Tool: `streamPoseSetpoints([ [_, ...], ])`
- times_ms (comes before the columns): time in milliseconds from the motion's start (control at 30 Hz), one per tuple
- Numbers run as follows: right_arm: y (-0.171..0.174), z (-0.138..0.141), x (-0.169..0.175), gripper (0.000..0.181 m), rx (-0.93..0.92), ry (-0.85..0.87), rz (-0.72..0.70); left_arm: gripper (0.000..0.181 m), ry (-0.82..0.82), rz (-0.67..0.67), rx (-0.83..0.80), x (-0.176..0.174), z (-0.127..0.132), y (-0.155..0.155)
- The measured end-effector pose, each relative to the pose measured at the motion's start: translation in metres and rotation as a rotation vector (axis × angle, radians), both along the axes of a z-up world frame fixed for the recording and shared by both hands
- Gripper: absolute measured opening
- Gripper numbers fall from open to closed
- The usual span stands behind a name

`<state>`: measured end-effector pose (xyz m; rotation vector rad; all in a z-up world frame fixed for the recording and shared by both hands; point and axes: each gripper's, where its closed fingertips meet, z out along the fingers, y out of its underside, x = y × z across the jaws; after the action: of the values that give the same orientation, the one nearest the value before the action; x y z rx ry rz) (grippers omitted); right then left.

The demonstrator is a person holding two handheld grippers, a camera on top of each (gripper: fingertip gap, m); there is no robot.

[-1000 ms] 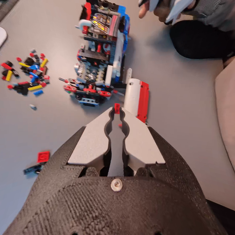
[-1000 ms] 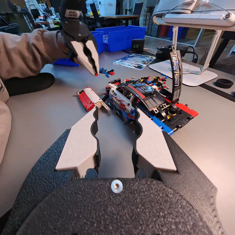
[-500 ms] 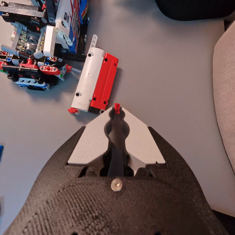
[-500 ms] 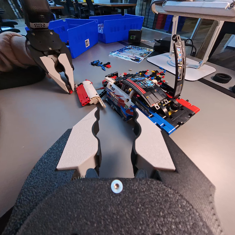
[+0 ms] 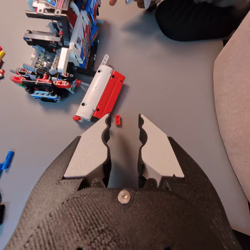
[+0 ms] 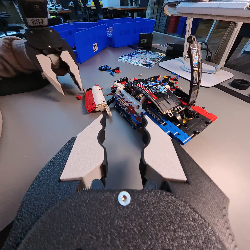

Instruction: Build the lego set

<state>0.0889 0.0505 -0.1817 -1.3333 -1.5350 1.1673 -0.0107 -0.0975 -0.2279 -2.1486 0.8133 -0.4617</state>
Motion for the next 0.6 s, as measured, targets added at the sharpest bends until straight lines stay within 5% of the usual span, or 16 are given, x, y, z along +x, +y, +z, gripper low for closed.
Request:
streamPoseSetpoints([
  [367, 0.001, 0.001, 0.002, 0.056, 0.032, 0.016, -0.007, 0.045, -0.141, 0.313, 0.348, -0.058, 0.084, 0.001],
  [600, -0.001, 0.000, 0.000, 0.054, 0.044, 0.007, -0.001, 0.037, 0.011, 0.781, 0.514, -0.202, 0.139, -0.063],
])
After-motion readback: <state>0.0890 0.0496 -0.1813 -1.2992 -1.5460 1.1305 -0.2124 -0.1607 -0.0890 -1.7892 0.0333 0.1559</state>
